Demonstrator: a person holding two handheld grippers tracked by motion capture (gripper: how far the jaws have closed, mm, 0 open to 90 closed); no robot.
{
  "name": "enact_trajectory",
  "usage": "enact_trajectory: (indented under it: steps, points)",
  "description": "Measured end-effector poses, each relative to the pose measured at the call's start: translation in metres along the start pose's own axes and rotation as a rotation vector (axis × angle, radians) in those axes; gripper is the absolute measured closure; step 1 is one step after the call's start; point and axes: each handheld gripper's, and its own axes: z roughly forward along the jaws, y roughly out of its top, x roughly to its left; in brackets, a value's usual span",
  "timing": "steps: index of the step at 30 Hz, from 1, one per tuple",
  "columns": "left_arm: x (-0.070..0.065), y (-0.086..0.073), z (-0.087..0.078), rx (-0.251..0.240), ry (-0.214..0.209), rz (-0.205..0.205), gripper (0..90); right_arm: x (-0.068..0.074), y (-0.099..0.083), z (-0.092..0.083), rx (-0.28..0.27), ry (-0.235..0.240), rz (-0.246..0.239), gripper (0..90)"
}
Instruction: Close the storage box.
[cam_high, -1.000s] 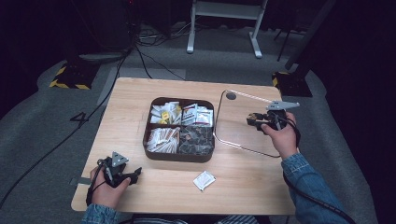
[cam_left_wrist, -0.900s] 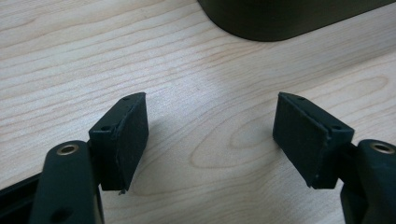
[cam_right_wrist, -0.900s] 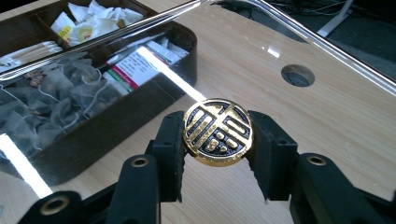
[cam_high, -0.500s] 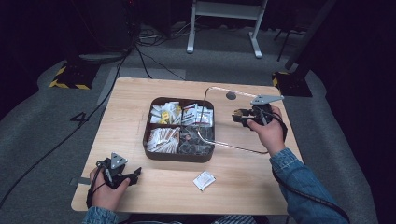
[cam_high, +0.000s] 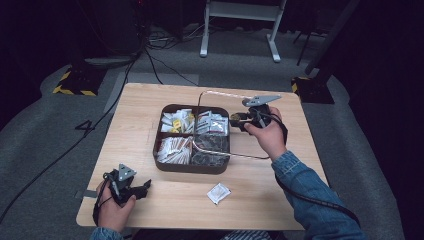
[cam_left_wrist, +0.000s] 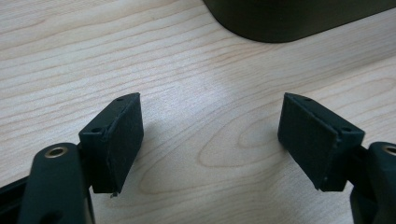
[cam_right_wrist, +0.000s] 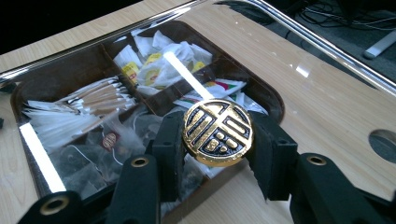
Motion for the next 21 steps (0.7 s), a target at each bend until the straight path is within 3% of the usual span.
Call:
enact_trajectory:
  steps: [21]
  points:
    - [0.001, 0.001, 0.002, 0.01, -0.015, 0.017, 17.8, 0.026, 0.033, 0.045, -0.001, 0.02, -0.001, 58.4]
